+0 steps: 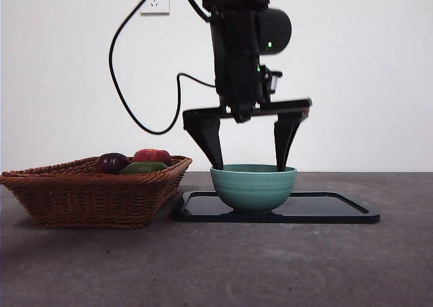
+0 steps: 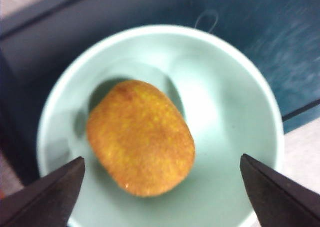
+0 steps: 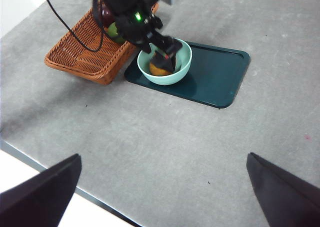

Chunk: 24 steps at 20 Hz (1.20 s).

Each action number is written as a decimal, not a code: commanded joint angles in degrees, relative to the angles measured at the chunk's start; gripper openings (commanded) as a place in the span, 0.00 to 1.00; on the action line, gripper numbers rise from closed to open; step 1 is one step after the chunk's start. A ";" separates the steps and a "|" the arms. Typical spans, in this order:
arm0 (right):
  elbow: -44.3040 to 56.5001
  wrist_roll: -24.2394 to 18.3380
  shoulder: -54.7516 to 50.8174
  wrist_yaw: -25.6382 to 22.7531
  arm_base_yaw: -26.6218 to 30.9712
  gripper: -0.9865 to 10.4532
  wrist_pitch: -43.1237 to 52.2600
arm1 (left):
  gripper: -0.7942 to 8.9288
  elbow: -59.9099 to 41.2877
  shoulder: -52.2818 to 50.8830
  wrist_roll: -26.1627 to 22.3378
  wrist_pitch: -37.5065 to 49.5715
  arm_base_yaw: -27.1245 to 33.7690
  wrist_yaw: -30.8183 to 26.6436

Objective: Pick up the wifruite, put it on the bowl, pick up the plate, put it on desk

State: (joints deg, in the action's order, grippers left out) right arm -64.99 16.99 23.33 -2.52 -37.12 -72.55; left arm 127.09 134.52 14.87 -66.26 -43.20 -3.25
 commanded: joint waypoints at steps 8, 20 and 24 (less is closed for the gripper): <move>-0.46 0.57 0.11 -0.09 -0.52 0.60 0.46 | 0.60 1.77 2.97 -3.10 1.60 -0.48 -1.49; -0.46 0.57 0.11 -0.11 -0.52 0.60 0.48 | 0.56 1.77 3.52 -6.67 4.13 -0.98 -3.89; -0.46 0.59 0.11 -0.09 -0.52 0.60 0.48 | 0.55 1.77 3.80 -6.93 4.37 -1.09 -3.89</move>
State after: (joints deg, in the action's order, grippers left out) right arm -64.99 16.99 23.33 -2.57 -37.12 -72.60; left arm 127.11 136.14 8.47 -62.30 -43.68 -7.14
